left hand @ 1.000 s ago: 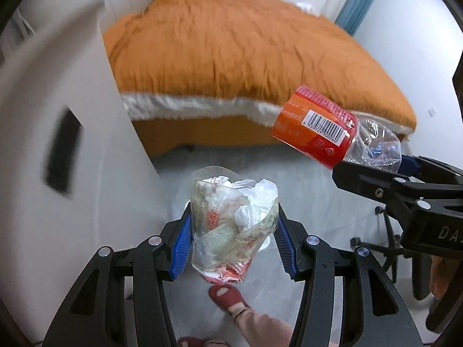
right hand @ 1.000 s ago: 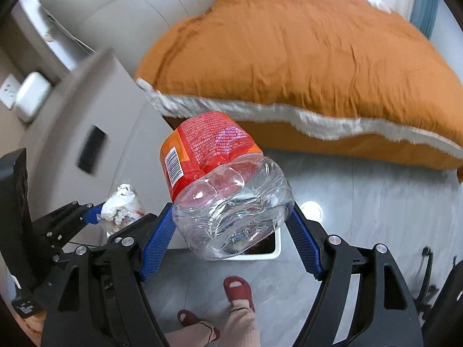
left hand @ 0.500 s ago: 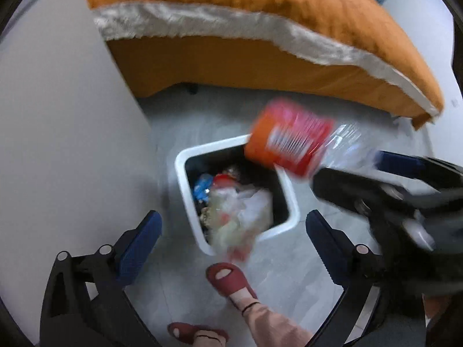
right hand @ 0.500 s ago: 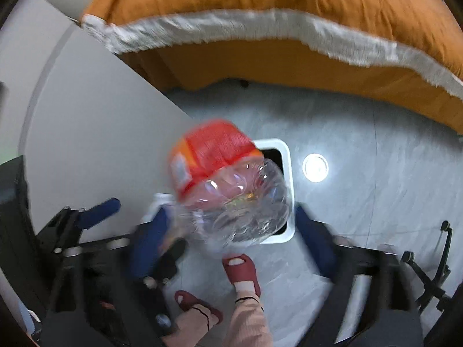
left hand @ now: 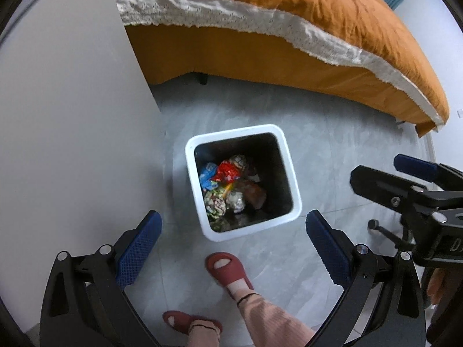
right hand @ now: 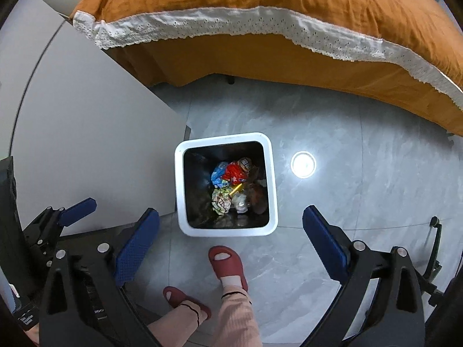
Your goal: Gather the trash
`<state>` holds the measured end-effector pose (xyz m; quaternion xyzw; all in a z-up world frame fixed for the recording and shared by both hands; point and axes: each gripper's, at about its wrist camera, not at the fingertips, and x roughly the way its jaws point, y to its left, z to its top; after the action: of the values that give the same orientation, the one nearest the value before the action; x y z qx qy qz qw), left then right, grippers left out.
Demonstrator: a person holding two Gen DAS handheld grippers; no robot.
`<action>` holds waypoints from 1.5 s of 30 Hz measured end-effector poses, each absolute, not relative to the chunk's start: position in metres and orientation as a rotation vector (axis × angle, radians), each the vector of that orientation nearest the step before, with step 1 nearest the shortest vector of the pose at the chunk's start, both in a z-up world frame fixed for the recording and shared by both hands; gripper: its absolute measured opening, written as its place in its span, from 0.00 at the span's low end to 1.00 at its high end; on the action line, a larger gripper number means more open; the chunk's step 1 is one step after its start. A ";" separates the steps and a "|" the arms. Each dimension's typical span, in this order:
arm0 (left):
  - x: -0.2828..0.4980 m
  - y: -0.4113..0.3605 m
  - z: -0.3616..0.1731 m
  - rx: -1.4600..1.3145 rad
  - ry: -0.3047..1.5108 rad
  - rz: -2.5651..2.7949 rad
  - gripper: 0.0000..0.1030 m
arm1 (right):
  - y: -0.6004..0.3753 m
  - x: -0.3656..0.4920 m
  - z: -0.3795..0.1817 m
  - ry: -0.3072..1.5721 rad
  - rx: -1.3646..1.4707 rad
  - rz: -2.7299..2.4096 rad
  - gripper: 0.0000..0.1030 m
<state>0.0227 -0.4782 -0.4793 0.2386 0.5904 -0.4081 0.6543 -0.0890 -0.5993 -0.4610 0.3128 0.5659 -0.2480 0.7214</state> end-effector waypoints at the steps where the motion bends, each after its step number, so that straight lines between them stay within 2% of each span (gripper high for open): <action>1: 0.021 -0.478 -0.473 0.537 1.332 -0.930 0.95 | -0.597 -0.090 -0.455 1.245 0.690 -0.549 0.96; 8: 0.008 -0.469 -0.394 0.474 1.250 -0.963 0.95 | -0.580 -0.100 -0.385 1.162 0.612 -0.579 0.96; 12: 0.001 -0.465 -0.332 0.456 1.141 -0.963 0.95 | -0.564 -0.104 -0.316 1.042 0.466 -0.607 0.96; 19: 0.004 -0.442 -0.225 0.356 0.946 -0.887 0.95 | -0.559 -0.106 -0.225 0.847 0.406 -0.582 0.96; 25: 0.021 -0.396 -0.161 0.321 0.806 -0.755 0.95 | -0.531 -0.091 -0.157 0.684 0.262 -0.534 0.96; 33: 0.042 -0.303 -0.116 0.210 0.726 -0.565 0.95 | -0.469 -0.055 -0.113 0.584 0.217 -0.331 0.96; 45: 0.046 -0.139 -0.085 -0.008 0.697 -0.305 0.95 | -0.339 -0.006 -0.065 0.479 0.034 -0.072 0.96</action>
<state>0.0458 -0.1385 -0.0851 -0.0038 0.3401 -0.1490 0.9285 -0.0059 -0.3386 -0.0653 0.0168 0.2370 -0.0358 0.9707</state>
